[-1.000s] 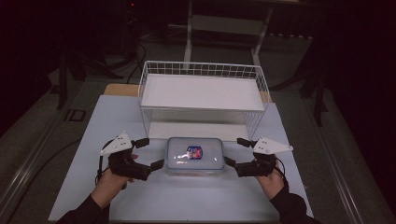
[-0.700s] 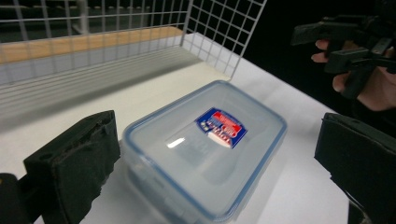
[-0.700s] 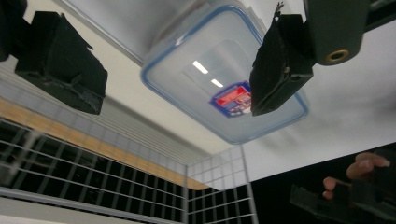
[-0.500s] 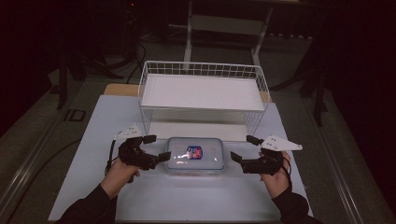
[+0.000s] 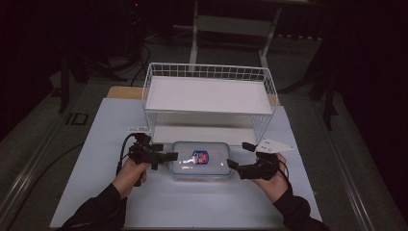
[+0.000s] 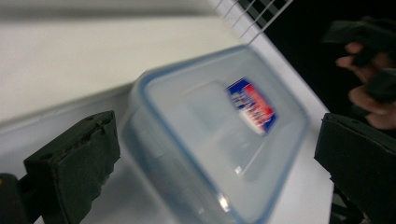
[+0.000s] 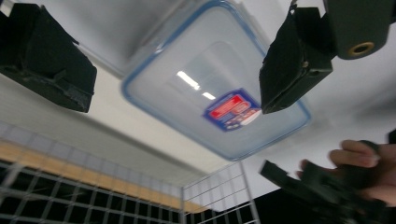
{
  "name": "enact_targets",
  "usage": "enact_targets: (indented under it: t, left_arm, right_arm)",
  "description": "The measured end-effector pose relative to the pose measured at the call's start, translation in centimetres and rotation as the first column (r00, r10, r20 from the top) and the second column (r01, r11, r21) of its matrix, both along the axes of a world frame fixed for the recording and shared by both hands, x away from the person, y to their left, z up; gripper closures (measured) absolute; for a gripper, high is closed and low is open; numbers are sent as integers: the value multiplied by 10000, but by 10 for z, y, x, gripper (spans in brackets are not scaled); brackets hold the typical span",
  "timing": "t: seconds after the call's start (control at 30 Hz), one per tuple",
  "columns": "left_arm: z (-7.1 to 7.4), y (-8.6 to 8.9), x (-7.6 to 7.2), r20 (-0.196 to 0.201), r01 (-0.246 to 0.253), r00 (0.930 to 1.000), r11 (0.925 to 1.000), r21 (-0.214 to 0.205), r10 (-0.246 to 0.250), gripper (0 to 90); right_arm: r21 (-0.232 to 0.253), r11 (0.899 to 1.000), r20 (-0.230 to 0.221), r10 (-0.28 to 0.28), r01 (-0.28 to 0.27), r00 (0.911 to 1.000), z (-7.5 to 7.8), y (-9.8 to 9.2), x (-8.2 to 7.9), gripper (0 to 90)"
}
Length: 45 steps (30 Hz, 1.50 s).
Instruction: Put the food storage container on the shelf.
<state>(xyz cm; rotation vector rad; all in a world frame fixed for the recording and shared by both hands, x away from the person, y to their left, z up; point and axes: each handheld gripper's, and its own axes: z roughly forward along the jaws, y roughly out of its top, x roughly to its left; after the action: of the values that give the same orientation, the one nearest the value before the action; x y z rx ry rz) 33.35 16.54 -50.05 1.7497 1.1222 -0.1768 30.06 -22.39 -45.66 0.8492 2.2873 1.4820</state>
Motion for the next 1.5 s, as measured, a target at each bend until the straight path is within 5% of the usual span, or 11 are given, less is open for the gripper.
enact_targets:
  t: [0.2,0.37,0.67,0.77,0.93,1.13,1.23,1.33,1.4,1.5]
  left_arm:
    - [-14,7,6,-1018,-59,9948,9993,-359,22,0]
    - [-24,8,10,-1902,-35,9817,9986,-532,-67,63]
    - [-36,9,14,-2953,199,9537,9914,-1293,-576,355]
    - [-36,8,14,-2919,371,9529,9868,-1576,-825,446]
    - [-36,10,13,-2885,287,9544,9855,-1672,-767,473]
    - [-29,10,4,-2267,573,9697,9866,-1527,-914,513]
    - [-27,11,-1,-1938,803,9750,9854,-1501,-1090,532]
    - [-25,11,-6,-1561,1016,9800,9847,-1419,-1236,552]
    - [-24,10,-7,-1462,1072,9809,9839,-1428,-1281,556]
    - [-23,11,-12,-1210,1269,9822,9823,-1377,-1439,565]
  right_arm:
    - [-247,9996,-226,132,-138,9997,-3,7,1,132]
    - [-223,9997,-486,-51,40,9988,-4,5,4,139]
    - [-50,10000,-1303,-42,36,9915,-7,-1,8,198]
    - [-28,10000,-1313,-44,41,9913,-7,-2,8,198]
    - [3,9999,-1669,-122,124,9859,-11,-7,8,199]
    - [6,9999,-2100,-136,140,9776,-19,-10,12,200]
    - [112,9998,-2519,-118,151,9677,-25,-12,15,200]
    - [420,9991,-3159,42,95,9488,-32,-13,20,215]
    - [420,9991,-3159,42,95,9488,-32,-13,20,215]
    - [670,9977,-3868,378,-128,9214,-39,-12,22,268]
